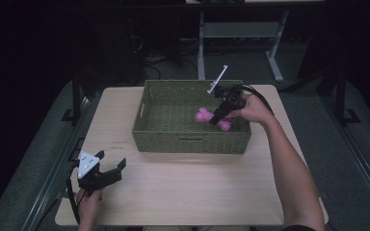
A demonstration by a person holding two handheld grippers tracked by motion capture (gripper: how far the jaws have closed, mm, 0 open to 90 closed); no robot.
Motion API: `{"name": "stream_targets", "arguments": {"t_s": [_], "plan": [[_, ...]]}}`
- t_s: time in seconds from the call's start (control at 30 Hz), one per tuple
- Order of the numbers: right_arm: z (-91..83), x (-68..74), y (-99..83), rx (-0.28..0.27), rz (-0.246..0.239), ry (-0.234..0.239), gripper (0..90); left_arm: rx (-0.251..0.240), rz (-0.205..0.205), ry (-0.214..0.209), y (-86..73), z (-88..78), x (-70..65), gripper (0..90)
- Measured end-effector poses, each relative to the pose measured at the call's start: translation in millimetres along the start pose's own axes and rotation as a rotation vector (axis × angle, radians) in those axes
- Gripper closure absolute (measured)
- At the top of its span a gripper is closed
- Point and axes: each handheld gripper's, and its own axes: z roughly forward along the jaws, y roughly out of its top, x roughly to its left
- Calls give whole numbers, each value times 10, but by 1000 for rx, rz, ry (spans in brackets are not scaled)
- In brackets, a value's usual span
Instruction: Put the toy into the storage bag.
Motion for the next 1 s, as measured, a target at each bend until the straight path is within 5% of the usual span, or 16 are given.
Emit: {"name": "stream_targets", "arguments": {"t_s": [1.0], "plan": [[233, -62, -44, 44, 30, 18, 579, 5, -1, -6, 5, 24, -11, 137]]}}
